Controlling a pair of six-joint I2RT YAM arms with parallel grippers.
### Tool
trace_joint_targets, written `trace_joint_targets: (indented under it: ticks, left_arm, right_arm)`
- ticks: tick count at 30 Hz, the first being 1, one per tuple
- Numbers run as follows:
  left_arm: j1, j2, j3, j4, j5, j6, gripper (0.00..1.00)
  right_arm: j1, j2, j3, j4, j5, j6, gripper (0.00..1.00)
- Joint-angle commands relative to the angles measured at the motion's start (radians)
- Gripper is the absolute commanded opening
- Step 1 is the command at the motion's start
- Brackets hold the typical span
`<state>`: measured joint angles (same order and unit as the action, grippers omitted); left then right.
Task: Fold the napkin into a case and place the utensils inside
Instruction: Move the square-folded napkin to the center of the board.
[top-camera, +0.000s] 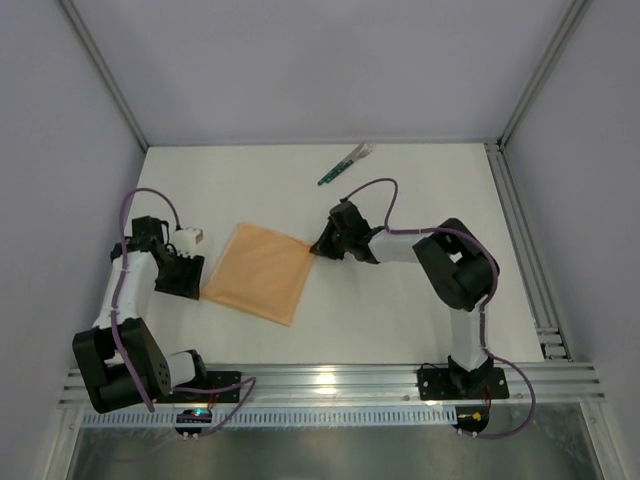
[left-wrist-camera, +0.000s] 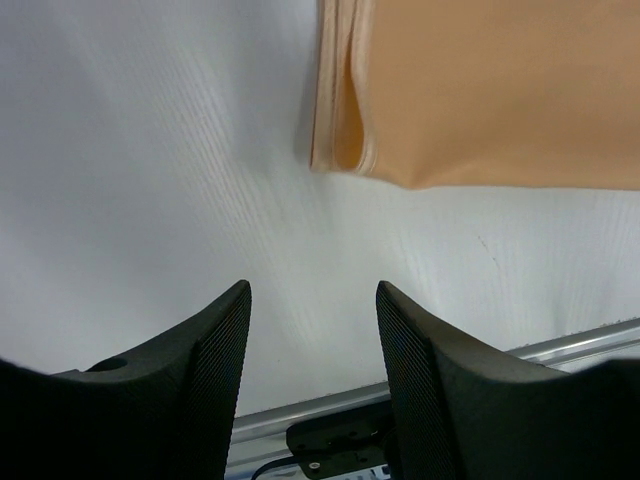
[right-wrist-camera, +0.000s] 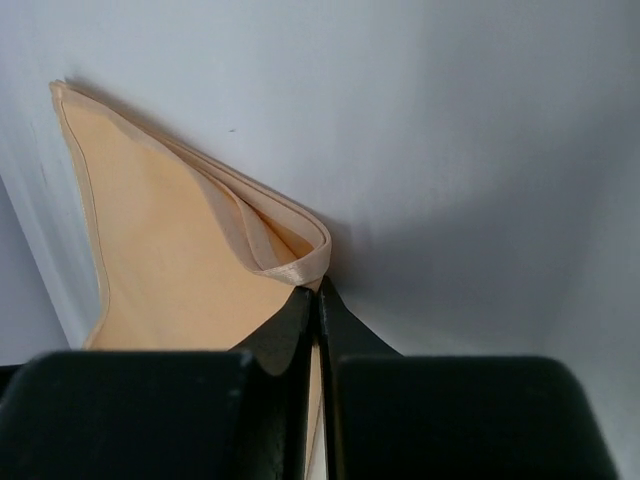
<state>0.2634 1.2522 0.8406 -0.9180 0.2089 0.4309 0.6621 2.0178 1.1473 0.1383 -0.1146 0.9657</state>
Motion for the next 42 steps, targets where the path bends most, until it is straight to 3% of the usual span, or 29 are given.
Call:
trace_joint_targets:
  ticks: [1, 5, 9, 15, 19, 22, 24, 27, 28, 31, 35, 42]
  left_arm:
    - [0.002, 0.009, 0.06, -0.002, 0.099, 0.012, 0.55]
    - [-0.036, 0.049, 0.083, 0.007, 0.141, 0.002, 0.55]
    - [-0.163, 0.084, 0.083, 0.024, 0.133, 0.002, 0.56]
    - [-0.304, 0.115, 0.089, 0.06, 0.178, 0.012, 0.63]
    - [-0.369, 0.165, 0.095, 0.108, 0.153, -0.006, 0.67]
    - [-0.38, 0.205, 0.106, 0.166, 0.139, -0.046, 0.67]
    - [-0.38, 0.22, 0.124, 0.198, 0.127, -0.063, 0.65]
    - [-0.382, 0.234, 0.138, 0.238, 0.104, -0.078, 0.64]
    - [-0.382, 0.236, 0.143, 0.248, 0.083, -0.081, 0.63]
    - [-0.382, 0.242, 0.14, 0.293, 0.058, -0.101, 0.6]
    - [-0.382, 0.263, 0.14, 0.297, 0.069, -0.104, 0.57]
    - [-0.382, 0.286, 0.138, 0.307, 0.08, -0.104, 0.52]
  right_arm:
    - [-0.016, -0.186, -0.171, 0.047, 0.159, 0.05, 0.04]
    - [-0.015, -0.349, -0.354, 0.046, 0.19, 0.077, 0.04]
    - [0.011, -0.52, -0.593, 0.012, 0.217, 0.113, 0.04]
    - [0.157, -0.685, -0.727, -0.081, 0.262, 0.191, 0.04]
    - [0.211, -0.725, -0.725, -0.141, 0.273, 0.225, 0.19]
    - [0.215, -0.769, -0.709, -0.232, 0.262, 0.191, 0.39]
    - [0.212, -0.815, -0.658, -0.349, 0.309, 0.112, 0.53]
    - [0.176, -0.847, -0.562, -0.439, 0.307, -0.026, 0.61]
    - [0.127, -0.841, -0.534, -0.434, 0.241, -0.145, 0.61]
    - [0.026, -0.73, -0.398, -0.444, 0.13, -0.295, 0.61]
    - [-0.005, -0.509, -0.177, -0.473, 0.069, -0.517, 0.56]
    - [-0.015, -0.122, 0.196, -0.49, -0.008, -0.594, 0.46]
